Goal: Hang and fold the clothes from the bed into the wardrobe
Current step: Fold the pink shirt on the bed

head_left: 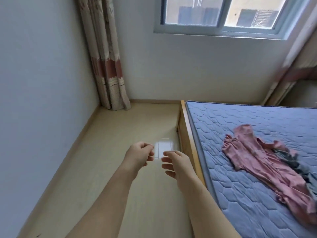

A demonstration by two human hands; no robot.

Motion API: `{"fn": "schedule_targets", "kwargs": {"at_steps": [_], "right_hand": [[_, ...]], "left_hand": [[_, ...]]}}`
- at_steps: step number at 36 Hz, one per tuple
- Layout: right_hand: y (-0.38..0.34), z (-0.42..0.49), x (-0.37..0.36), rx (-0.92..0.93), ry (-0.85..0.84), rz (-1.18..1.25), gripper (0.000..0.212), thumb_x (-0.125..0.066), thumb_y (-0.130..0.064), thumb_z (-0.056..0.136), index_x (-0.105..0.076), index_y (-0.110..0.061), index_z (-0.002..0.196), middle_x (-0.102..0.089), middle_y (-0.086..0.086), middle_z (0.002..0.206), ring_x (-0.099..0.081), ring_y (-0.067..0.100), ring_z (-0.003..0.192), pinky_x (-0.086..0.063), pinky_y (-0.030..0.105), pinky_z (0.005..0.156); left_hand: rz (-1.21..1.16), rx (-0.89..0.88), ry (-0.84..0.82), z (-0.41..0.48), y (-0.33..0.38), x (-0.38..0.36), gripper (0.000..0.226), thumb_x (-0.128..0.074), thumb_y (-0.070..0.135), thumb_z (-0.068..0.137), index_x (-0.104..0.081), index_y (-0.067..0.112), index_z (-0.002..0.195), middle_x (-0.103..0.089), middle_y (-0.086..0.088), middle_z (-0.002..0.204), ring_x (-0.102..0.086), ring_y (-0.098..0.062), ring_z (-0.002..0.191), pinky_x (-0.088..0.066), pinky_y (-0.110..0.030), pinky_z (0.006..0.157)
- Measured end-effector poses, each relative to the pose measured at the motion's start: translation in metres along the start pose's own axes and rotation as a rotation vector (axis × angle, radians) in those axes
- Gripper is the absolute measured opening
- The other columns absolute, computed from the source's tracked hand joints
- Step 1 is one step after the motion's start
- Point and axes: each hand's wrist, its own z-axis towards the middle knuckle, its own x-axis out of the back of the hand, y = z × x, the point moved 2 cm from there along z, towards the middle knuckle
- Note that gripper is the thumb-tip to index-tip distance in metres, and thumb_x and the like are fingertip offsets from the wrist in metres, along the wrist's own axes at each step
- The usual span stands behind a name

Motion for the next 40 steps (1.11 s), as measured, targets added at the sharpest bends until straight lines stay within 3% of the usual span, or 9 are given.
{"fn": "schedule_targets", "kwargs": {"at_steps": [6, 21, 25, 30, 35, 40], "right_hand": [[-0.043, 0.077, 0.061, 0.018, 0.225, 0.154, 0.013, -0.052, -0.016, 0.091, -0.062, -0.015, 0.083, -0.061, 0.003, 0.073, -0.053, 0.015, 0.059, -0.036, 0.022, 0.052], [-0.072, 0.215, 0.259, -0.117, 0.588, 0.362, 0.013, -0.049, -0.014, 0.092, -0.055, -0.015, 0.081, -0.056, 0.002, 0.07, -0.049, 0.015, 0.056, -0.034, 0.023, 0.055], [-0.074, 0.249, 0.308, -0.13, 0.685, 0.418, 0.018, -0.049, -0.013, 0.091, -0.052, -0.017, 0.074, -0.053, 0.001, 0.063, -0.045, 0.01, 0.044, -0.029, 0.017, 0.044], [-0.061, 0.269, 0.349, -0.21, 0.775, 0.5, 0.02, -0.049, -0.011, 0.089, -0.055, -0.017, 0.071, -0.054, 0.001, 0.062, -0.047, 0.013, 0.049, -0.031, 0.021, 0.051], [-0.046, 0.296, 0.391, -0.229, 0.92, 0.612, 0.021, -0.048, -0.004, 0.089, -0.052, -0.011, 0.069, -0.05, 0.005, 0.061, -0.04, 0.013, 0.043, -0.027, 0.011, 0.033], [-0.028, 0.332, 0.413, -0.321, 0.98, 0.678, 0.02, -0.048, -0.007, 0.088, -0.052, -0.013, 0.07, -0.051, 0.002, 0.06, -0.041, 0.011, 0.04, -0.026, 0.013, 0.032]], "left_hand": [[0.106, -0.061, -0.234, 0.1, 0.061, -0.075, 0.015, -0.051, 0.018, 0.092, -0.061, 0.019, 0.081, -0.063, 0.0, 0.075, -0.061, -0.012, 0.065, -0.043, -0.024, 0.06], [0.355, -0.048, -0.67, 0.245, 0.122, -0.316, 0.016, -0.051, 0.018, 0.094, -0.057, 0.017, 0.079, -0.059, 0.0, 0.072, -0.057, -0.011, 0.06, -0.037, -0.021, 0.055], [0.419, -0.032, -0.709, 0.275, 0.131, -0.369, 0.011, -0.05, 0.019, 0.094, -0.059, 0.013, 0.089, -0.061, -0.001, 0.076, -0.058, -0.011, 0.063, -0.04, -0.021, 0.056], [0.471, 0.049, -0.762, 0.306, 0.131, -0.424, 0.015, -0.051, 0.018, 0.094, -0.058, 0.016, 0.081, -0.059, 0.0, 0.071, -0.057, -0.012, 0.062, -0.038, -0.021, 0.058], [0.527, 0.077, -0.829, 0.34, 0.13, -0.479, 0.018, -0.05, 0.017, 0.093, -0.058, 0.018, 0.077, -0.06, 0.001, 0.069, -0.057, -0.011, 0.062, -0.039, -0.022, 0.059], [0.601, 0.143, -0.89, 0.379, 0.122, -0.523, 0.015, -0.051, 0.015, 0.093, -0.058, 0.016, 0.08, -0.06, 0.001, 0.067, -0.057, -0.011, 0.06, -0.039, -0.023, 0.06]]}}
